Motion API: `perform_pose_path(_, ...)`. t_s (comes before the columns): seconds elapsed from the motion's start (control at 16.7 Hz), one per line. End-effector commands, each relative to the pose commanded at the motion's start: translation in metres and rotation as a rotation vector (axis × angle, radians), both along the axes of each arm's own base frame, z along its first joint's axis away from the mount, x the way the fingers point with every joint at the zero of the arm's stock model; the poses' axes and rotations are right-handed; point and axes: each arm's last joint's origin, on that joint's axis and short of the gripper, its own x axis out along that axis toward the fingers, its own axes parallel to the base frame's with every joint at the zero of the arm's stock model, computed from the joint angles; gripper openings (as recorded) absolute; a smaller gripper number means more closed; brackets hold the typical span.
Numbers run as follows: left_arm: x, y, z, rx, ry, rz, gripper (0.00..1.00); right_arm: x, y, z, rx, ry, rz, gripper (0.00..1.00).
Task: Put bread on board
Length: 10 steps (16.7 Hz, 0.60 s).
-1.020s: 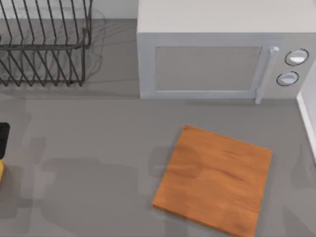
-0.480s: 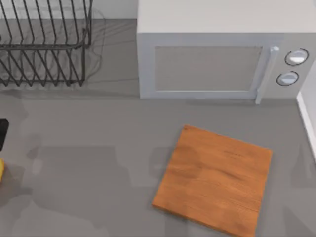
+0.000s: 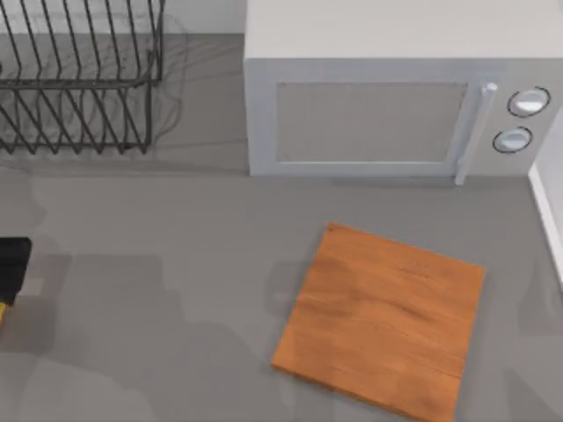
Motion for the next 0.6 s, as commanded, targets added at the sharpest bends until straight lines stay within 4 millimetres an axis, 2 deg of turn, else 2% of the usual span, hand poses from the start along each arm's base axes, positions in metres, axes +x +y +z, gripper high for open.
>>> perform_pose_path(0.18, -0.002, 0.000, -0.020, -0.001, 0.008, 0.000, 1.00, 0.000, 0.000, 0.000, 0.000, 0.000, 0.000, 1.00)
perform_pose_path(0.42, -0.003, 0.000, -0.022, -0.002, 0.009, 0.000, 1.00, 0.000, 0.000, 0.000, 0.000, 0.000, 0.000, 1.00)
perform_pose_path(0.6, -0.003, 0.000, -0.022, -0.002, 0.009, 0.000, 0.77, 0.000, 0.000, 0.000, 0.000, 0.000, 0.000, 1.00)
